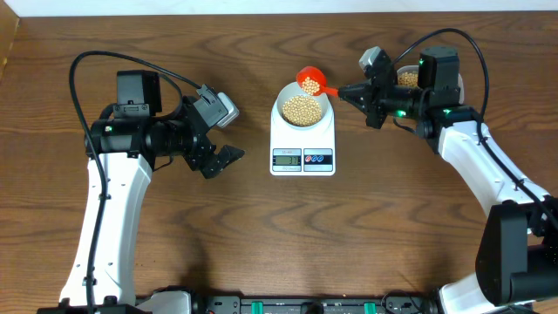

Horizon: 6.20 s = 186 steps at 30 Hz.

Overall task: Scoop item into bowl and weigh 50g on scale
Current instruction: 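Tilt the red scoop with the right gripper to pour soybeans into bowl, then carry the empty red scoop back over the soybean tub, then dip the red scoop into the soybeans and scoop with the right gripper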

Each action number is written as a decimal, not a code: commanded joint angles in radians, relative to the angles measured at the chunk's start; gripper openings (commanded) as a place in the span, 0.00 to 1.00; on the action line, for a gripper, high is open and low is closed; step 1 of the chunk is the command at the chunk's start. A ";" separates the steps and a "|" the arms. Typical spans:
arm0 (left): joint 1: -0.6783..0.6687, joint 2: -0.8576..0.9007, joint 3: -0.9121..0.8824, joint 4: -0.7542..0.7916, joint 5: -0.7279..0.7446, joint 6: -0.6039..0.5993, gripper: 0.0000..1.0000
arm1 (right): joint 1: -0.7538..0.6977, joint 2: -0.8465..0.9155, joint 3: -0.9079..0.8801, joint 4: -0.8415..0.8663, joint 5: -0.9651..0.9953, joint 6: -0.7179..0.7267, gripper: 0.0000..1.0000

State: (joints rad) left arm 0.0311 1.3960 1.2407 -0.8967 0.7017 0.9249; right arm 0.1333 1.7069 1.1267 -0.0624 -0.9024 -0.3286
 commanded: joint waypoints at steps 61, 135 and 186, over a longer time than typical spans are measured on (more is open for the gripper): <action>0.000 -0.010 0.018 -0.003 0.011 0.017 0.98 | 0.031 -0.021 0.005 -0.005 0.104 -0.088 0.01; 0.000 -0.010 0.018 -0.003 0.011 0.017 0.98 | 0.155 -0.055 0.005 -0.059 0.426 -0.297 0.01; 0.000 -0.010 0.018 -0.004 0.011 0.017 0.98 | -0.278 0.038 0.005 -0.256 0.566 0.525 0.01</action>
State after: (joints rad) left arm 0.0311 1.3956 1.2407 -0.8967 0.7017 0.9249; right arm -0.1204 1.7233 1.1294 -0.3126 -0.2687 0.1364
